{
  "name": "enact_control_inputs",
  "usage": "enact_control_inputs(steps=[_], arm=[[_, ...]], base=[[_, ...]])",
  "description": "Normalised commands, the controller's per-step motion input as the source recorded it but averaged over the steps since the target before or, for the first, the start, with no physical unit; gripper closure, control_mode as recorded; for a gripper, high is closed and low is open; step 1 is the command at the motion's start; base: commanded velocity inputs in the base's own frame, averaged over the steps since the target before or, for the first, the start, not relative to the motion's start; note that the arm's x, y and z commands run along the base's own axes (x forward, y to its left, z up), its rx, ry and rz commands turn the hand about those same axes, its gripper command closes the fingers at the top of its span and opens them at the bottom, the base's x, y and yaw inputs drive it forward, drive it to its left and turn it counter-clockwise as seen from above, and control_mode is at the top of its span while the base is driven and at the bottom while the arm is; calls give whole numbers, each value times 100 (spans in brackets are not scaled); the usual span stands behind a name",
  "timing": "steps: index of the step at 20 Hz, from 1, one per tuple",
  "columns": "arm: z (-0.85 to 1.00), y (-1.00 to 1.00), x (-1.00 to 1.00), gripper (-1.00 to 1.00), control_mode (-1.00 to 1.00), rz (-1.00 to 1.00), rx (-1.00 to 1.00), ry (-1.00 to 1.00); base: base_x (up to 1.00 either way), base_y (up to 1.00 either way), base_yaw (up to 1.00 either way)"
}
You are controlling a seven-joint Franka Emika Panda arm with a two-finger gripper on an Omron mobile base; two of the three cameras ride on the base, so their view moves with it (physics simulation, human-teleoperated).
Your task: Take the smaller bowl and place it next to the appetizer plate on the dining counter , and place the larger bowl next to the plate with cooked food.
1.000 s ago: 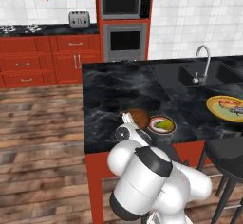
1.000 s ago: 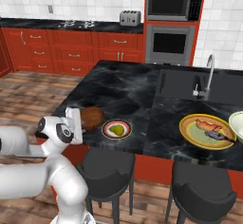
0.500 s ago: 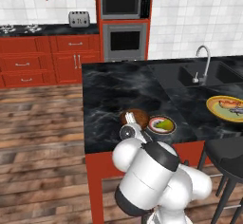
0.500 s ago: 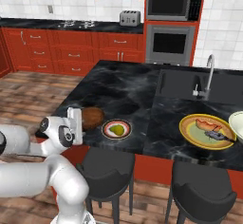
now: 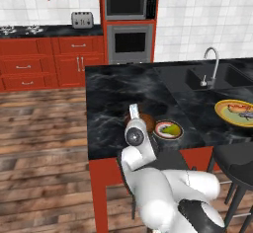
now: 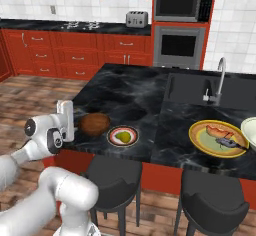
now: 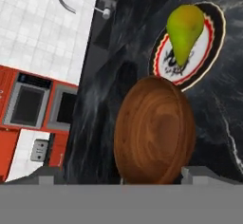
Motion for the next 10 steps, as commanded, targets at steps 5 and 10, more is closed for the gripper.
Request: enact_control_inputs(steps=[5, 10], arm=[[100, -13, -82, -100, -100, 0, 19, -9], [100, -33, -60, -100, -100, 0, 34, 14]], base=[[0, 0, 0], [0, 0, 0]])
